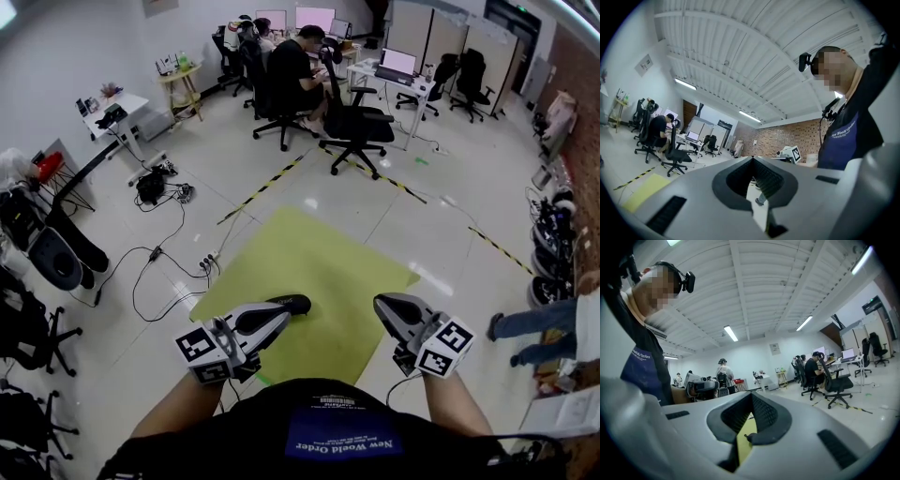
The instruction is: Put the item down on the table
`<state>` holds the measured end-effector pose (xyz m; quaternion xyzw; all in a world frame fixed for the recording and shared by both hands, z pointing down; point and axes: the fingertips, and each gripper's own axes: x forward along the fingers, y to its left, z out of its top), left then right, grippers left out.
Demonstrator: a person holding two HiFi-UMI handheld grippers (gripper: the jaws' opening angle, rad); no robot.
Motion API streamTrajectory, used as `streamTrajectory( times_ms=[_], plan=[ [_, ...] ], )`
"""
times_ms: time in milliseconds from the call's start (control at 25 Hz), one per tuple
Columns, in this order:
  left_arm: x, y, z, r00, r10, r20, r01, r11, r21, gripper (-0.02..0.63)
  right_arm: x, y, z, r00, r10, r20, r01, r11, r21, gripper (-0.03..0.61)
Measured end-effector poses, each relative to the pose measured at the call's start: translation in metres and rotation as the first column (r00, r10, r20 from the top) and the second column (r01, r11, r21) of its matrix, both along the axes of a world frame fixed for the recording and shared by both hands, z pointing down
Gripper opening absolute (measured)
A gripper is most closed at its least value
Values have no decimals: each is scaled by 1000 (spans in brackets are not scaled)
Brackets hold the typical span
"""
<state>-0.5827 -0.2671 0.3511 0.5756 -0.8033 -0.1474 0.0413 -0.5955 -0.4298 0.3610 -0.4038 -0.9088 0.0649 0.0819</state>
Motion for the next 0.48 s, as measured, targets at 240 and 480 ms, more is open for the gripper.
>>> streamTrajectory(
  times_ms=[240,480],
  plan=[
    [-1,-4,4,1000,6,-2,-6,1000,-6,5,-2,0,3,1000,-9,5,8,1000,17,-12],
    [-2,-4,2,1000,12,-6,-12,1000,-9,5,-2,4,1,1000,-20,9,20,999,26,-12]
  ],
)
